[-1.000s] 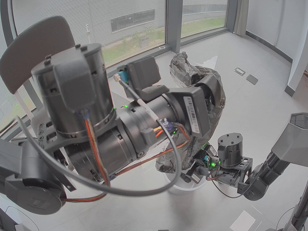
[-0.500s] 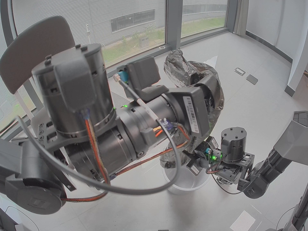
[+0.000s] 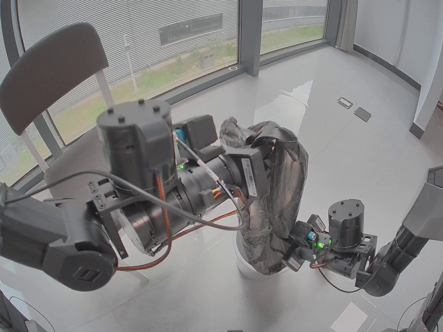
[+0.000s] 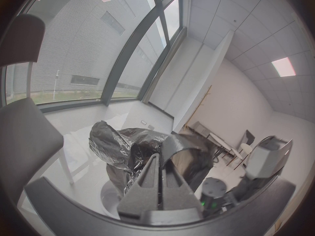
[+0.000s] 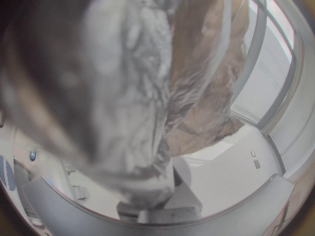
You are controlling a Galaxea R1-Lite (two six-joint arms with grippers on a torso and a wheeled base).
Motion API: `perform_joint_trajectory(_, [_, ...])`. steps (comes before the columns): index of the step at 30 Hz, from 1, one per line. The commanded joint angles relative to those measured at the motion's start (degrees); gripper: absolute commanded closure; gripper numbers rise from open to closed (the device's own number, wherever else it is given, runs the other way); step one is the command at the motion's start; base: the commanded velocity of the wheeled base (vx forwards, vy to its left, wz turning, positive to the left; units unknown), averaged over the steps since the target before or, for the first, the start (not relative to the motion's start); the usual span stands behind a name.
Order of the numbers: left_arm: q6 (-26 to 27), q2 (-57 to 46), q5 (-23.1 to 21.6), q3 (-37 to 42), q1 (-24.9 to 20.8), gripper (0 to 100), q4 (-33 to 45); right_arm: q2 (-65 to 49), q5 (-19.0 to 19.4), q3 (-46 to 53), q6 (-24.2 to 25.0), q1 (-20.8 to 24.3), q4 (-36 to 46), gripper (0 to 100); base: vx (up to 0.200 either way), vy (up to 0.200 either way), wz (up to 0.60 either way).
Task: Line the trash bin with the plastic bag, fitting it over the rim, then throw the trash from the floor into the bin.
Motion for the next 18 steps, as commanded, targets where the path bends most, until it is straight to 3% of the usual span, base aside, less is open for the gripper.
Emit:
perform_joint_trajectory(1, [0.0,9.1,-0.9,4.0,4.4,100,-0.4,-6.4,0.7,8.2,-0.3,-2.2,0.1,100,0.0,0.0,0.0])
perform_joint_trajectory(12, [0.5,9.9,-2.0,11.5,8.0,100,-0.9,-11.2,8.5,9.2,1.1,-6.8,5.2,100,0.0,0.0,0.0])
perform_joint_trajectory(18, [0.9,6.4,-5.3,19.3,8.1,100,-0.9,-6.4,9.0,6.2,4.3,-7.8,5.1,100,0.0,0.0,0.0])
